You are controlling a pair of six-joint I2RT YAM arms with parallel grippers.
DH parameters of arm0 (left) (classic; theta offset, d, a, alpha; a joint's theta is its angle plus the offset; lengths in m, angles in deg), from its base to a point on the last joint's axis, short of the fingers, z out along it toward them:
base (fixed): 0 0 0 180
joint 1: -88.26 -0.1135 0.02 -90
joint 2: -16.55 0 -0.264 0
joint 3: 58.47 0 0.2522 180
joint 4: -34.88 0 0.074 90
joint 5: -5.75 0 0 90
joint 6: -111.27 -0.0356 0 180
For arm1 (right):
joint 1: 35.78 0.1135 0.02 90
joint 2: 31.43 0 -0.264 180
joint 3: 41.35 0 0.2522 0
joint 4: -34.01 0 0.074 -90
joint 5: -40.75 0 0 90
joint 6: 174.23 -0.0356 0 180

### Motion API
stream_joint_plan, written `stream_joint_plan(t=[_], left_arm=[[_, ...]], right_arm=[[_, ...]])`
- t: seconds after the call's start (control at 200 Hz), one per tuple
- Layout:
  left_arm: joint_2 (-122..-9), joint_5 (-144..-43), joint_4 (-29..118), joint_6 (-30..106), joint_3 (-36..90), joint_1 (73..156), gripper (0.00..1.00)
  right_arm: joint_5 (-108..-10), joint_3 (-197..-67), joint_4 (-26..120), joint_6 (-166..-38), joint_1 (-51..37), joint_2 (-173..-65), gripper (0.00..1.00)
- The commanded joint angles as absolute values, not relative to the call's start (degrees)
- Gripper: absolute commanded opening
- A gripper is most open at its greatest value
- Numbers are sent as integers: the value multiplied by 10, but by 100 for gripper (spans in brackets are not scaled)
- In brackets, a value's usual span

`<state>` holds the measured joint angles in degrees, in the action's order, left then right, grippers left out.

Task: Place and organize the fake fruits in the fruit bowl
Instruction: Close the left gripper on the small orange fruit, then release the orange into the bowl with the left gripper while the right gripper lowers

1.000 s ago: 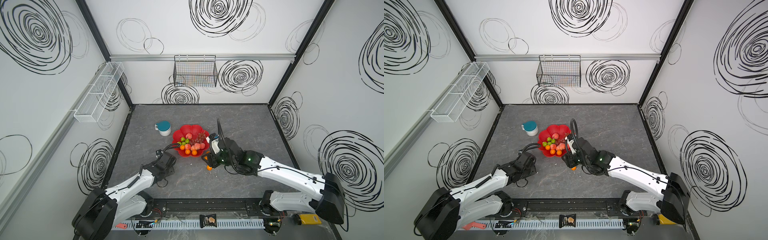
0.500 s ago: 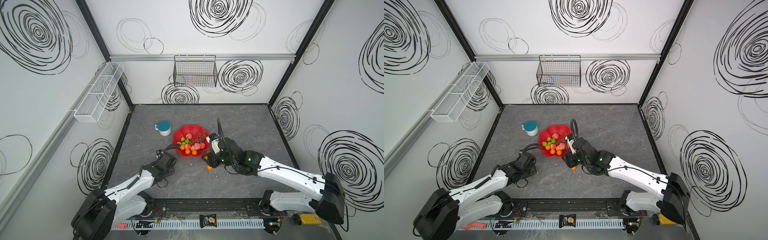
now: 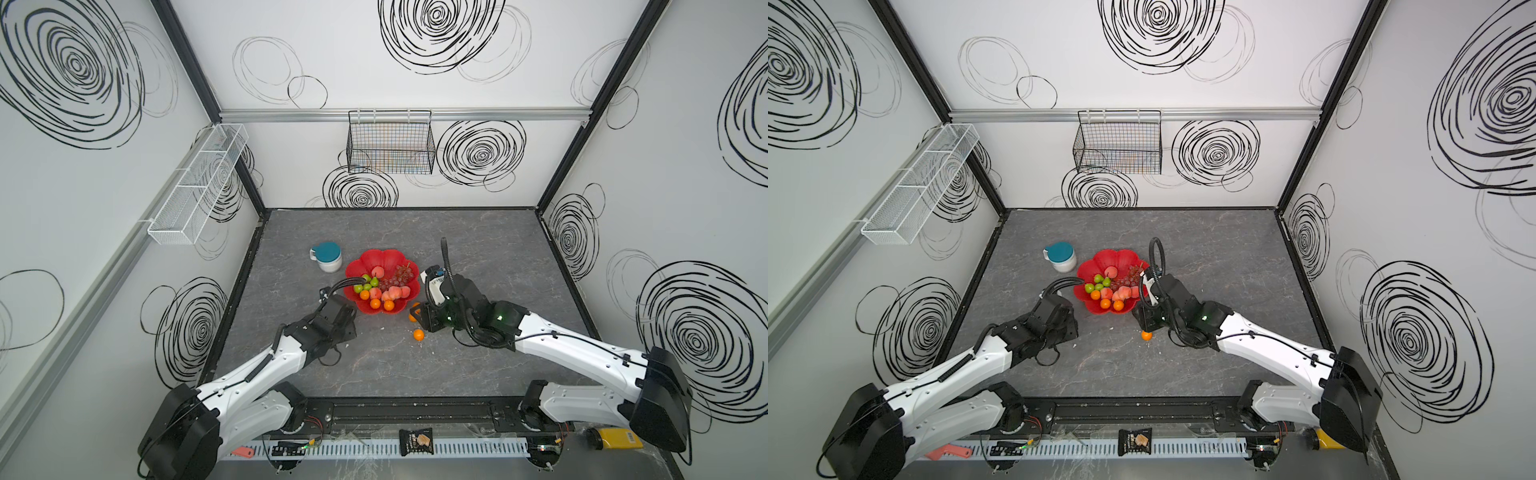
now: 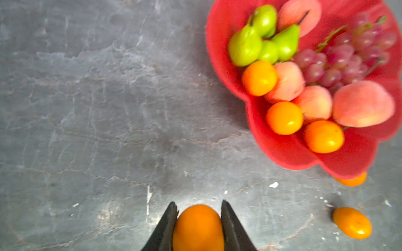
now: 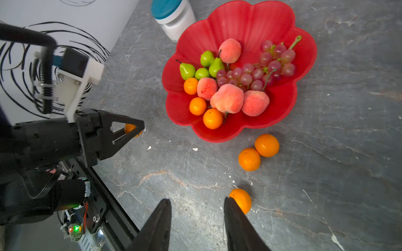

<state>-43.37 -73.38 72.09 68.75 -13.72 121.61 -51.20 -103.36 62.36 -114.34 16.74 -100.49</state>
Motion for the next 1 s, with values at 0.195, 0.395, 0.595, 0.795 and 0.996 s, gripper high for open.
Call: stream_joint_plan(t=[0.195, 0.395, 0.595, 0.795, 0.996], left_arm=[[-507, -746, 697, 655, -62, 1223, 34], [-570, -751, 685, 629, -9, 1220, 34], [-623, -760, 671, 612, 26, 1212, 33], [-668, -762, 663, 594, 49, 1202, 33], [-697, -763, 653, 588, 57, 1195, 34]], right_arm=[[-572, -1015, 587, -1182, 100, -1021, 44], [-577, -1030, 581, -1177, 92, -1048, 44], [-582, -1059, 589, -1172, 92, -1082, 44], [-578, -1073, 596, -1162, 91, -1098, 44], [-578, -1071, 600, -1160, 90, -1099, 44]])
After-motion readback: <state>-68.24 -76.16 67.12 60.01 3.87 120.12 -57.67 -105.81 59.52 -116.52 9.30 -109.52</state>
